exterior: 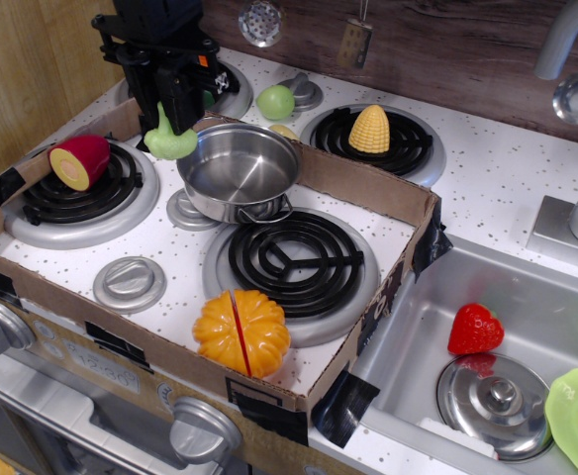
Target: Put broccoli in pot
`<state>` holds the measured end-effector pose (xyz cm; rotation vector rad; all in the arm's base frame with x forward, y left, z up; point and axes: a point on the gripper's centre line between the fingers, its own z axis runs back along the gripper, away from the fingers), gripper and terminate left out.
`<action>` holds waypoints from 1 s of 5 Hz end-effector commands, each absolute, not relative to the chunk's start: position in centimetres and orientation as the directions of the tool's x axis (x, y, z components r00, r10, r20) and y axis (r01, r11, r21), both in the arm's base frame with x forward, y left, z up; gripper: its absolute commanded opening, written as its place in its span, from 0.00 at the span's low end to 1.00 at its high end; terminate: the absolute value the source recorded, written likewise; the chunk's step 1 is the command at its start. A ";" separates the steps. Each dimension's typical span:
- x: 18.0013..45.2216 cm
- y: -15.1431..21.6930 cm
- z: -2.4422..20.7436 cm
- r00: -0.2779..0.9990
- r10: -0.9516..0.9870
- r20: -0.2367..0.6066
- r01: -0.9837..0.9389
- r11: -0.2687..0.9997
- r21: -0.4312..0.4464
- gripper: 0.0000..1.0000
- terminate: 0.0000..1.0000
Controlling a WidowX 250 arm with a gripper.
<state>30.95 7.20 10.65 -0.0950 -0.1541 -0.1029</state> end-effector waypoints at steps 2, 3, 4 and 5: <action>34.9 4.9 10.2 0.950 -0.186 0.251 0.220 0.969 -0.115 0.00 0.00; 36.1 3.7 11.1 0.931 -0.195 0.307 0.239 0.965 -0.110 0.00 0.00; 37.4 3.3 11.5 0.922 -0.217 0.322 0.271 0.953 -0.134 0.00 0.00; 37.5 3.3 10.9 0.929 -0.208 0.307 0.261 0.955 -0.142 1.00 0.00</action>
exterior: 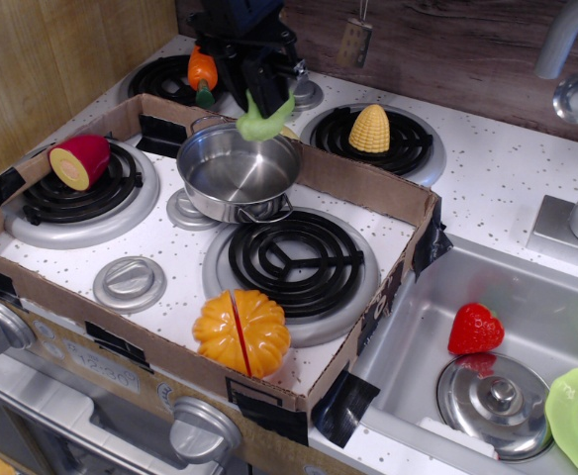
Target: Put broccoli in pot
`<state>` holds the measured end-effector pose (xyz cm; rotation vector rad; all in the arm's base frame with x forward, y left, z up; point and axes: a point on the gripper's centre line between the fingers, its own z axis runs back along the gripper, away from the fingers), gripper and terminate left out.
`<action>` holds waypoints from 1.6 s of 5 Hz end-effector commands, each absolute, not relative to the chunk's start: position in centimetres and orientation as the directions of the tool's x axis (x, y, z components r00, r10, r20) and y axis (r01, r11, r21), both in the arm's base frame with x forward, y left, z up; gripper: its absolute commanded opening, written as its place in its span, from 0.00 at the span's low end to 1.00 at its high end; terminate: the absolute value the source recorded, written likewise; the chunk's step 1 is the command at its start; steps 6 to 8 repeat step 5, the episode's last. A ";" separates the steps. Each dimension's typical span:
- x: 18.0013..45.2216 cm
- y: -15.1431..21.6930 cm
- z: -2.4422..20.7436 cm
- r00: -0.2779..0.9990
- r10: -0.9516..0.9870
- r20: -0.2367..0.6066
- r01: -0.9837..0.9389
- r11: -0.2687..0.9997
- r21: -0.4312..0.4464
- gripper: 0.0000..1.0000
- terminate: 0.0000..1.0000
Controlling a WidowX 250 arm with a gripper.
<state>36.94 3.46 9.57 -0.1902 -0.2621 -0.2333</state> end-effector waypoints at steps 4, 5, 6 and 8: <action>37.2 3.4 10.9 0.935 -0.210 0.287 0.252 0.961 -0.118 1.00 0.00; 37.2 3.4 10.9 0.935 -0.210 0.287 0.252 0.961 -0.118 1.00 1.00; 37.2 3.4 10.9 0.935 -0.210 0.287 0.252 0.961 -0.118 1.00 1.00; 37.2 3.4 10.9 0.935 -0.210 0.287 0.252 0.961 -0.118 1.00 1.00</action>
